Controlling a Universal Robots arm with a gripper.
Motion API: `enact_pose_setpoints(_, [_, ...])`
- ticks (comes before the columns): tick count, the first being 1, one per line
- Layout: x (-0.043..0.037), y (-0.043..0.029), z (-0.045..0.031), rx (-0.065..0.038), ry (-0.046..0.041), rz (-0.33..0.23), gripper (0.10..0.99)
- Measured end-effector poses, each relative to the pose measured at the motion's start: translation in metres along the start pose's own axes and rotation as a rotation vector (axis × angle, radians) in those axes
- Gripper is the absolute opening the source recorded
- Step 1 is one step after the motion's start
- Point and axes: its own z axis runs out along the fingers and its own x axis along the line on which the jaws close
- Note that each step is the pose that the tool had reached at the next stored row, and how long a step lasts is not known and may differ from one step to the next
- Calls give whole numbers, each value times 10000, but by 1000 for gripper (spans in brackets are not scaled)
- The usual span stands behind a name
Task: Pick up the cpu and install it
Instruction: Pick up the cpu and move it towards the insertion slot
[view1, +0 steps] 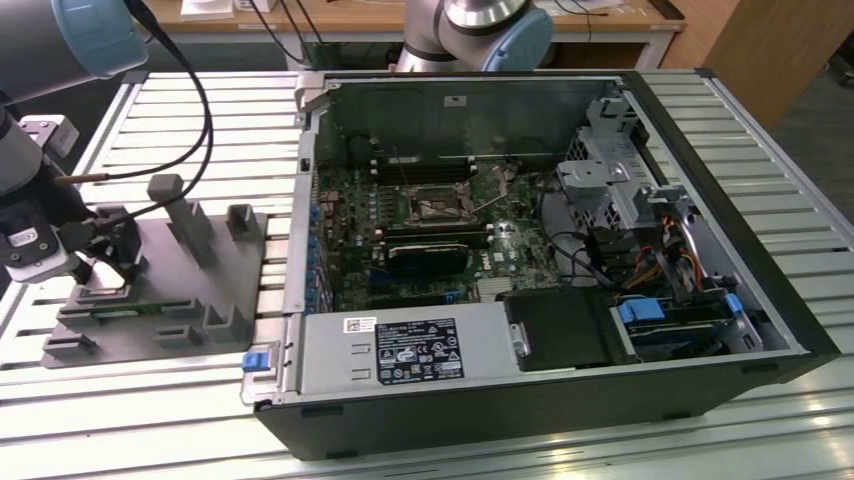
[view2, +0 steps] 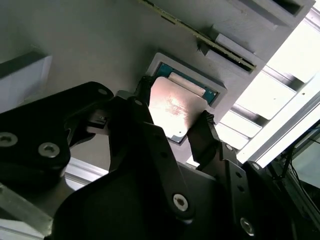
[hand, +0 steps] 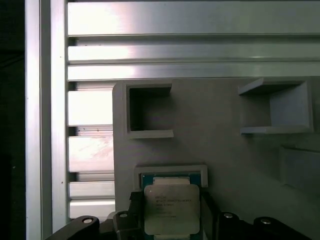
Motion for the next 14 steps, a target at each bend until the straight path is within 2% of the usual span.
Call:
enact_pose_setpoints(2, [0,0,-7,1,1,0,553])
enact_pose_setpoints(3, [0,0,-12,1,2,0,616])
enact_pose_setpoints(10, [0,1,-24,1,1,0,616])
enact_pose_setpoints(13, [0,1,-25,1,1,-1,600])
enact_pose_setpoints(14, [0,1,-25,2,3,0,533])
